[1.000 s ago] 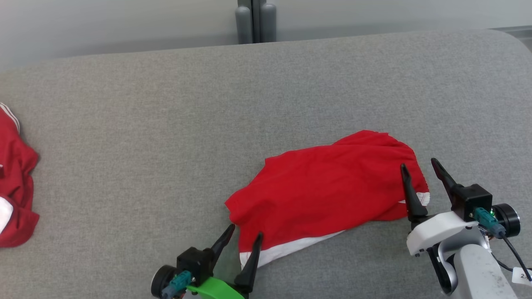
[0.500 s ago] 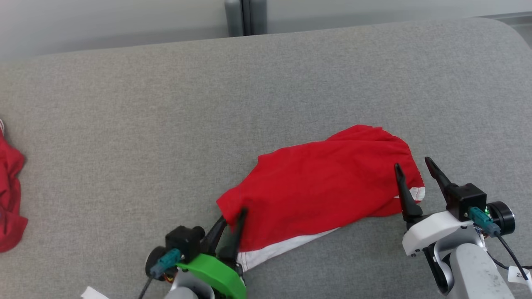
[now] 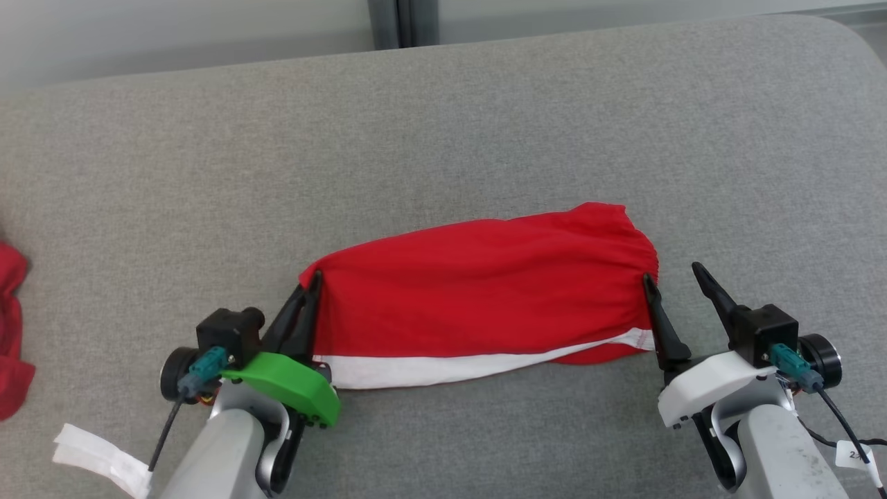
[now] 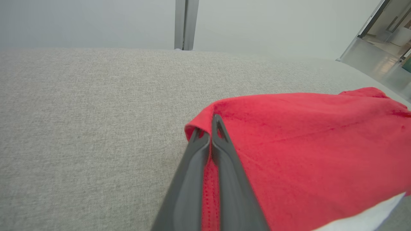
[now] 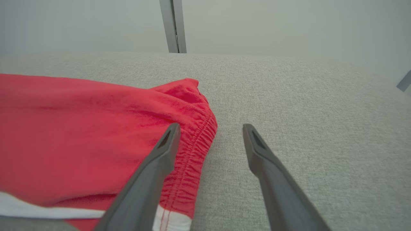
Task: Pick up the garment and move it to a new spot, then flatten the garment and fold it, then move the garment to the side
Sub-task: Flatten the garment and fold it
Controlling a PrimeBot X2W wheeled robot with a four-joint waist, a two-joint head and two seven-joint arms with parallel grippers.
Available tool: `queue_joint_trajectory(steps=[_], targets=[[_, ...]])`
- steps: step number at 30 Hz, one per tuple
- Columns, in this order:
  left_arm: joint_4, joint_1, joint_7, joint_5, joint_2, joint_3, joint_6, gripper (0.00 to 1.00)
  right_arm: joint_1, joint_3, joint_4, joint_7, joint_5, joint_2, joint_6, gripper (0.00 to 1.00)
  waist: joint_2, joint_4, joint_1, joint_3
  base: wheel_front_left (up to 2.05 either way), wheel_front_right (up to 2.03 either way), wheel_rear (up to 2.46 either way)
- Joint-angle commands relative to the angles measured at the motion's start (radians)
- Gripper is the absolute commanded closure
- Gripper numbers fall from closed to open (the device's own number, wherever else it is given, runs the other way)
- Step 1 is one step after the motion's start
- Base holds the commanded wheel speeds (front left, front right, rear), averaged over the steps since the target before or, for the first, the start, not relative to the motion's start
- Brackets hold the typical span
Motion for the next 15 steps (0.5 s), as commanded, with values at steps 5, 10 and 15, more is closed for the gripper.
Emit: queue_joint_trajectory(steps=[5, 10, 15], targets=[[0.067, -0.044, -0.001, 0.076, 0.009, 0.101, -0.002, 0.71, -0.012, 0.026, 0.005, -0.005, 0.025, -0.003, -0.001, 0.0, 0.0, -0.016, 0.0, -0.01, 0.0, 0.0, 0.0], [0.071, 0.002, -0.001, 0.149, -0.014, 0.204, 0.007, 0.0, 0.009, 0.056, -0.009, -0.005, 0.053, -0.003, -0.001, 0.0, 0.0, -0.023, 0.0, -0.034, 0.0, 0.0, 0.0], [-0.006, 0.095, -0.001, 0.207, -0.048, 0.312, 0.016, 0.0, 0.04, 0.085, -0.033, -0.005, 0.075, -0.003, -0.001, 0.0, 0.0, -0.022, 0.0, -0.071, 0.0, 0.0, 0.0]])
